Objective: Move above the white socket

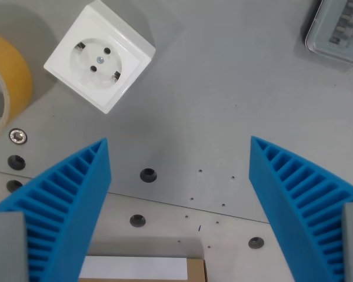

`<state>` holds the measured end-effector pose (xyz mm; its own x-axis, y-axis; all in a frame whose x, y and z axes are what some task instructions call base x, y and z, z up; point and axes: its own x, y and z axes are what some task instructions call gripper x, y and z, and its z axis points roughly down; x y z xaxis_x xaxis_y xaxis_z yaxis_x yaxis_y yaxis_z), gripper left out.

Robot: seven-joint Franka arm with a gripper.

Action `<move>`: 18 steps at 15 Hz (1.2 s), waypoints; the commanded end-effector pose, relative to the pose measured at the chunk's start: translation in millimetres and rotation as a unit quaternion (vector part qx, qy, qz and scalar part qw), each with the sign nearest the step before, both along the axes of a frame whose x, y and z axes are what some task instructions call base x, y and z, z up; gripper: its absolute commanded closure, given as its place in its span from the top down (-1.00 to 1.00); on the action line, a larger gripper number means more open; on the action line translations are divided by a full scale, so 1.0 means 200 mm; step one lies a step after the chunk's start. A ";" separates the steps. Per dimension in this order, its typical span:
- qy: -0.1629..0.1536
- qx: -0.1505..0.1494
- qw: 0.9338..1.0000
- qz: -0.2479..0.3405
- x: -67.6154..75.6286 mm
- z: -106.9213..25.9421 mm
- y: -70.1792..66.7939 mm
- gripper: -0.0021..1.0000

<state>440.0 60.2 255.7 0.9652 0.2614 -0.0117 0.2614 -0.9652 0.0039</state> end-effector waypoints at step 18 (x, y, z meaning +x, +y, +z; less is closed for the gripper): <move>-0.015 0.004 0.995 0.102 0.01 -0.05 0.05 1.00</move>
<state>440.0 67.5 248.4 0.9417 0.3359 -0.0190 0.3360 -0.9419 0.0035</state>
